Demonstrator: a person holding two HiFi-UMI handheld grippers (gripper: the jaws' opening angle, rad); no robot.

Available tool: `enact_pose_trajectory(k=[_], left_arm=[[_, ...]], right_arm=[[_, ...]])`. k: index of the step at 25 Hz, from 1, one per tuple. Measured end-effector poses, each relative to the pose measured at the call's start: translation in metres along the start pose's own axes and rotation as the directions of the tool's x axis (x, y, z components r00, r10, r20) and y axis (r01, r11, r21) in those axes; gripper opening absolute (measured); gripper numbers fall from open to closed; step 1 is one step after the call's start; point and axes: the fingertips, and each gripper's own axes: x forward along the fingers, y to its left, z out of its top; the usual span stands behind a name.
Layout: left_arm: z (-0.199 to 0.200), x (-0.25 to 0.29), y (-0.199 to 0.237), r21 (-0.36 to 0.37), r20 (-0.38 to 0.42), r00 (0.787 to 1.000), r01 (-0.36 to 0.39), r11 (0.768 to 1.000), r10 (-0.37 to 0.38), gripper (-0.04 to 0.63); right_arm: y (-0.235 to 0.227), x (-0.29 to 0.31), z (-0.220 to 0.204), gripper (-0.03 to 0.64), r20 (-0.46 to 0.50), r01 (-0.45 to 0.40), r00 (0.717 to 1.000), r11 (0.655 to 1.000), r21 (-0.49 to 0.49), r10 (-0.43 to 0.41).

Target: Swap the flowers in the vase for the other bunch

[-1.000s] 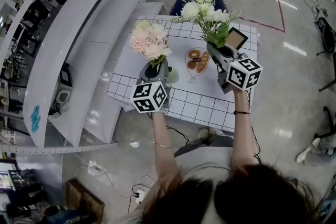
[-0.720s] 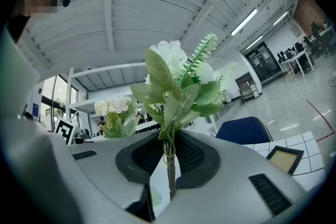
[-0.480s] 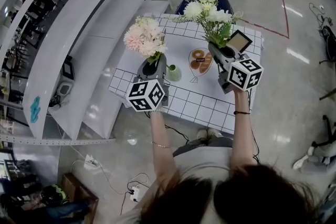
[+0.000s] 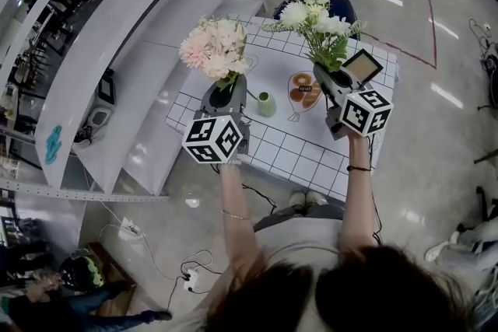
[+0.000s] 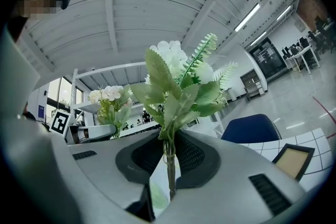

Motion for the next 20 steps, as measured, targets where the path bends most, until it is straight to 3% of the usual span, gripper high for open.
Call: enact_pose_trajectory(k=[20], left_arm=[[0.002,-0.046,0.026,0.003,0.001,0.994,-0.106,0.994,0.106,0.094]], right_arm=[[0.031,0.026,-0.017,0.054,-0.032,-0.099,0.994,0.995,0.018,0.1]])
